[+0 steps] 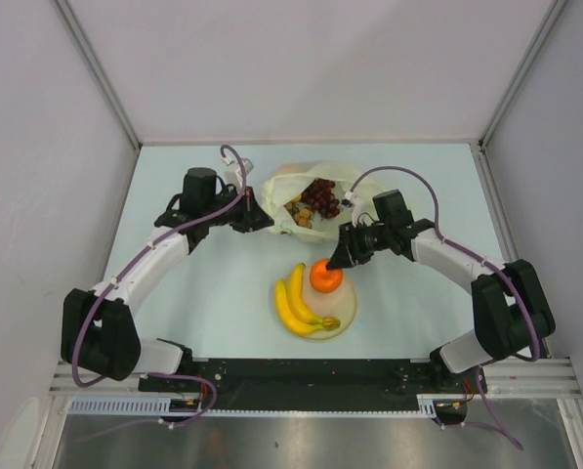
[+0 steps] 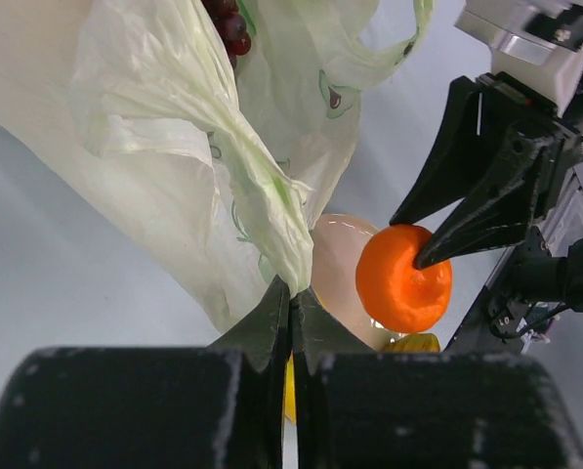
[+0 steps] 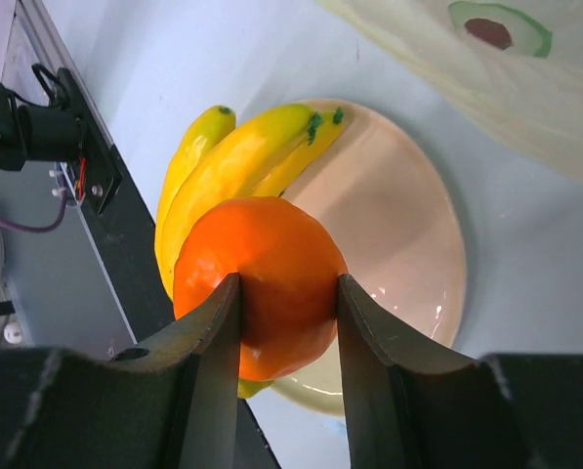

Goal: Take the fake fruits out of the plastic bag
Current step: Place the fake fruit on the plate.

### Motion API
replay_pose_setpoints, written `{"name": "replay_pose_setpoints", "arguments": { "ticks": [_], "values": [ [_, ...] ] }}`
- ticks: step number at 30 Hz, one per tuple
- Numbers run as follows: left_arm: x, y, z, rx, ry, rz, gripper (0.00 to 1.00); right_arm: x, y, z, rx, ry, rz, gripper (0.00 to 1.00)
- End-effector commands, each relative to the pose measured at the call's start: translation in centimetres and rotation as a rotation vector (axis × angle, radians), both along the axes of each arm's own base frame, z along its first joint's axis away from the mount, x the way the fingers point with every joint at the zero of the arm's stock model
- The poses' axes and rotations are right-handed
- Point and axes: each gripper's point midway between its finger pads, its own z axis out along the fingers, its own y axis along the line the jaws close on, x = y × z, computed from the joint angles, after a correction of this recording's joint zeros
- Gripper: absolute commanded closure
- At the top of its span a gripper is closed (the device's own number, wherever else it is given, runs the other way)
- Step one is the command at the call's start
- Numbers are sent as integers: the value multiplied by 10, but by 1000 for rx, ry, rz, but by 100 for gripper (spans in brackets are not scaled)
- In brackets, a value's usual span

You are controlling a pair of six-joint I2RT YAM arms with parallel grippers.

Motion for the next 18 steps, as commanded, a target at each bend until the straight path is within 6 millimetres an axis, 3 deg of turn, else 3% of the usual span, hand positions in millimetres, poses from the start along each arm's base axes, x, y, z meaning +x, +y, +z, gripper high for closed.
{"name": "replay_pose_setpoints", "arguments": {
  "ticks": [1, 5, 11, 18],
  "values": [
    [-2, 1, 22, 4, -98, -12, 97, 20, 12, -4, 29, -3, -61, 67],
    [-6, 3, 21, 9, -104, -14, 97, 26, 14, -19, -9, 7, -85, 66],
    [-10, 3, 16, 3, -89, -12, 96, 15, 22, -41, -55, 18, -31, 67],
    [-8, 3, 18, -1, -94, -14, 96, 31, 33, -50, -62, 16, -40, 67]
  ]
}}
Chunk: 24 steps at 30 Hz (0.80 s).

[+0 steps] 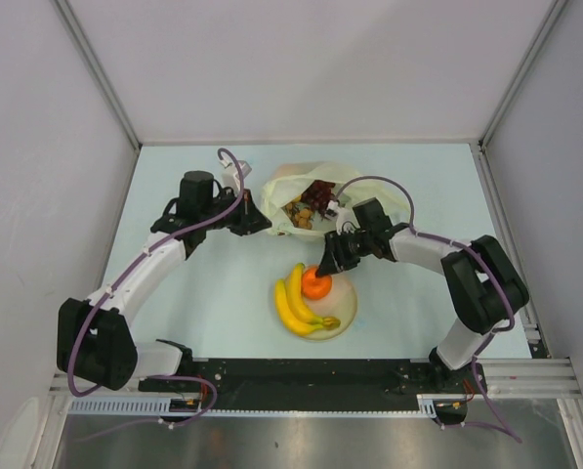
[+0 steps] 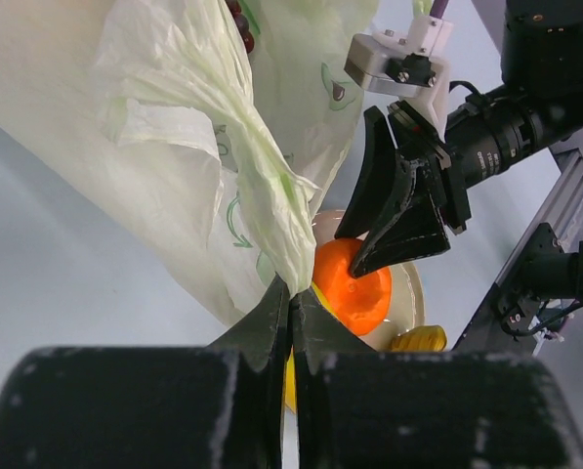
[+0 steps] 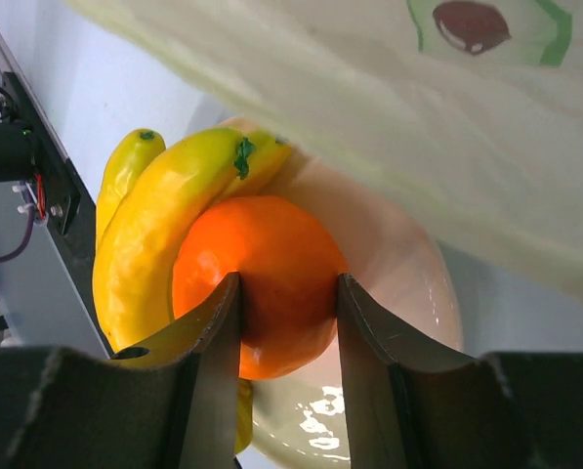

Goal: Take the fake fruits out of the plastic bag
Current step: Place the fake fruit on the plate.

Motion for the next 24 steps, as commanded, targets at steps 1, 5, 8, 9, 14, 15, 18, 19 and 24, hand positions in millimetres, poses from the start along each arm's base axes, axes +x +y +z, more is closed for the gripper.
{"name": "replay_pose_setpoints", "arguments": {
  "ticks": [1, 5, 8, 9, 14, 15, 18, 19, 24],
  "values": [
    [-1, -3, 14, -15, -54, -19, 96, 24, 10, 4, 14, -62, -11, 66],
    [-1, -2, 13, -12, -57, -16, 96, 30, 21, 6, 24, -75, 2, 66],
    [-1, -1, 10, -11, -50, -15, 96, 28, 24, 1, 16, -66, 14, 63],
    [-1, -1, 10, -11, -49, -15, 96, 25, 25, 0, 11, -62, 20, 58],
    [0, -2, 9, -13, -47, -16, 96, 23, 21, -5, -23, -64, 19, 37],
    [0, -2, 9, -14, -47, -17, 96, 26, 19, -2, -22, -70, 11, 33],
    [1, -3, 9, -19, -48, -18, 96, 30, 17, 13, 7, -95, 2, 27],
    [1, -3, 9, -22, -45, -18, 96, 34, 14, 19, 27, -104, -8, 26],
    [1, -4, 8, -32, -35, -14, 96, 38, 5, 62, 87, -180, -6, 0]
  ]
}}
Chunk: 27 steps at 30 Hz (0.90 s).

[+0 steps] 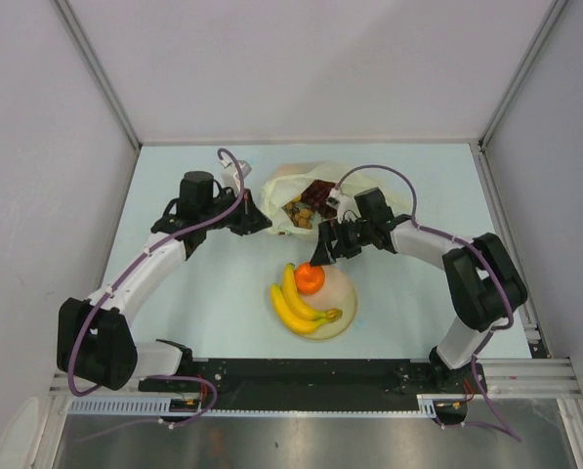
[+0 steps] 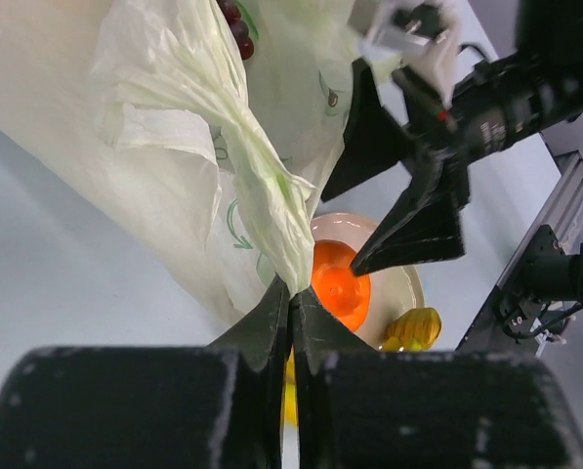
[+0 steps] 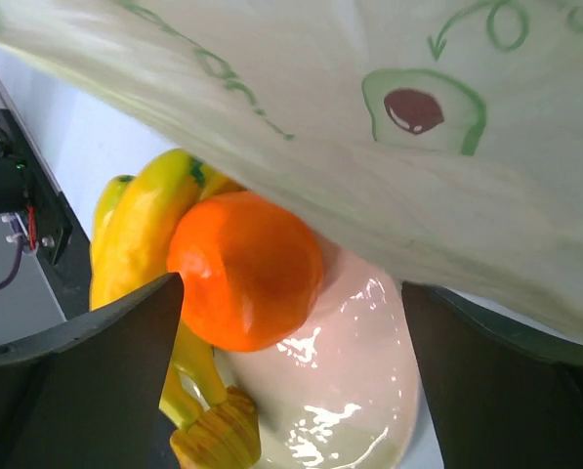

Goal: Take the fake fruits out of the plastic bag
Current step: Place the fake fruit on the plate, then take out the fake fruit from the plastic bag.

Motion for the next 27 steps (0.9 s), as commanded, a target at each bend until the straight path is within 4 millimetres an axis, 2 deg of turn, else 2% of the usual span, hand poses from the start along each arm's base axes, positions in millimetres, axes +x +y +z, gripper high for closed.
{"name": "replay_pose_setpoints", "arguments": {
  "ticks": [1, 6, 8, 12, 13, 14, 15, 16, 17, 20, 22, 23, 24, 25, 27],
  "values": [
    [0, -3, 9, -31, -23, -15, 96, 9, -6, 61, 75, -146, 27, 0],
    [-1, -4, 15, -47, -12, -24, 97, 19, -17, 118, 76, -356, -11, 0],
    [-1, -3, 18, -37, -23, -33, 97, 35, -20, 133, 78, -435, -71, 0],
    [-4, 1, 18, -20, -33, -40, 98, 85, -22, 143, 24, -555, -205, 0],
    [-4, 2, 17, -19, -32, -39, 98, 101, -21, 128, -5, -548, -232, 0],
    [-5, 3, 17, -18, -31, -36, 98, 111, -20, 125, -15, -552, -256, 3],
    [-6, 3, 18, -18, -35, -36, 98, 123, -19, 128, -22, -568, -267, 10],
    [-6, 3, 18, -18, -36, -36, 98, 137, -12, 111, -33, -563, -261, 13],
    [-6, 3, 19, -19, -41, -35, 98, 143, -8, 104, -43, -560, -254, 20],
    [-4, 5, 26, -16, -70, -24, 98, 159, 11, 76, -83, -535, -218, 30],
    [4, 4, 37, -23, -109, -6, 99, 162, 31, 79, -68, -556, -169, 31],
    [6, 3, 42, -32, -120, -3, 100, 166, 37, 66, -81, -544, -164, 33],
    [9, 2, 48, -45, -120, 3, 100, 172, 39, 67, -80, -549, -184, 33],
    [14, -1, 63, -61, -145, -8, 100, 178, 47, 71, -74, -573, -195, 32],
    [17, -4, 72, -65, -151, -19, 100, 199, 55, 80, -92, -630, -235, 27]
  ]
}}
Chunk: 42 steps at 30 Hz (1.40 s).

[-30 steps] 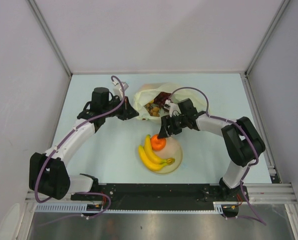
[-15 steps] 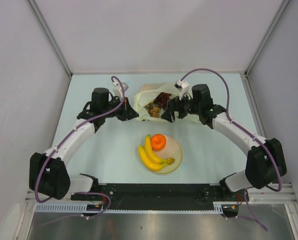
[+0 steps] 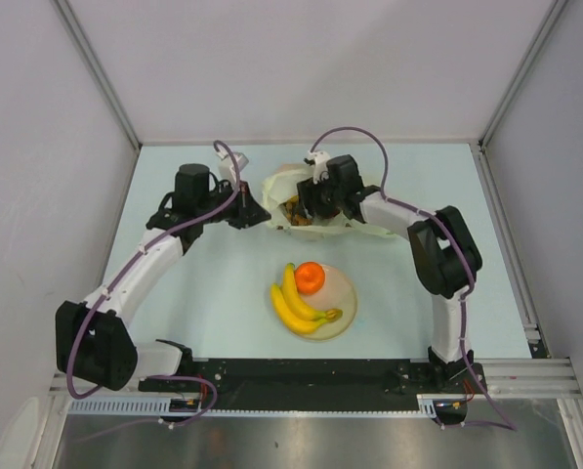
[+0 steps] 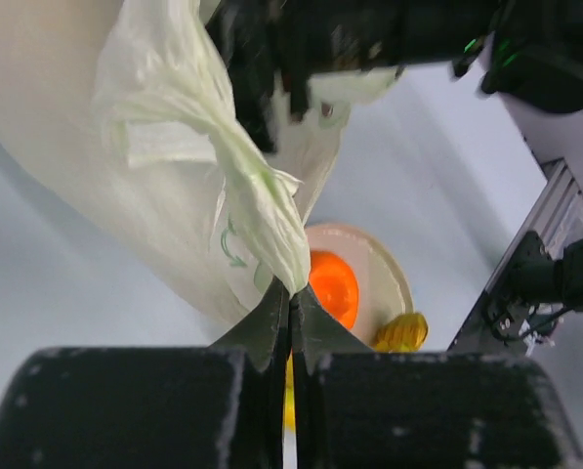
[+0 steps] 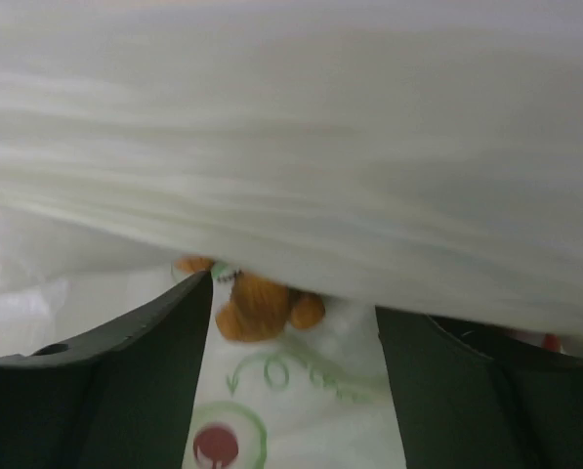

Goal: Take the fake fruits out of the plastic bag
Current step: Take out the fake fruit from the plastic bag.

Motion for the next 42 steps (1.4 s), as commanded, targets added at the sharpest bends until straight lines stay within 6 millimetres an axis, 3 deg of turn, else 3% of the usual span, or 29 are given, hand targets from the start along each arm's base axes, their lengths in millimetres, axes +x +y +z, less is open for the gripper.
{"name": "replay_pose_setpoints", "arguments": {
  "ticks": [1, 2, 3, 5, 9, 18, 23, 24, 27, 28, 32, 33, 36, 37, 39, 40, 42],
  "values": [
    [18, -8, 74, -61, -171, -25, 100, 49, 30, 58, 25, -227, -54, 24],
    [20, -8, 77, -63, -175, -27, 100, 64, 30, 76, 26, -274, -99, 17],
    [20, -8, 81, -69, -178, -29, 100, 71, 32, 67, 13, -268, -113, 13],
    [21, -9, 86, -90, -169, -38, 100, 85, 36, 80, 32, -297, -143, 4],
    [20, -13, 83, -110, -131, -66, 100, 100, 44, 54, -1, -274, -158, 0],
    [16, -14, 58, -95, -74, -86, 100, 82, 73, -2, -25, -156, -120, 0],
    [17, -12, 49, -85, -57, -78, 100, 92, 77, -20, -35, -138, -178, 0],
    [17, -12, 47, -84, -51, -78, 100, 92, 78, -21, -34, -141, -172, 3],
    [19, -10, 44, -85, -43, -70, 100, 88, 84, -21, -23, -155, -106, 26],
    [20, -8, 43, -87, -43, -62, 100, 84, 87, -20, -15, -152, -70, 39],
    [23, -1, 41, -94, -36, -36, 100, 85, 98, 11, 30, -244, 4, 66],
    [24, 1, 40, -94, -33, -29, 100, 85, 99, 31, 52, -270, 9, 68],
    [29, 14, 35, -92, -22, 10, 100, 74, 102, 59, 93, -286, 52, 71],
    [33, 21, 32, -91, -15, 33, 100, 66, 102, 90, 128, -315, 77, 71],
    [37, 27, 31, -89, -15, 53, 100, 54, 100, 108, 132, -342, 125, 72],
    [40, 30, 29, -88, -10, 64, 100, 40, 98, 127, 150, -357, 164, 72],
    [45, 31, 28, -96, -8, 75, 100, 25, 94, 136, 139, -367, 204, 72]
  ]
}}
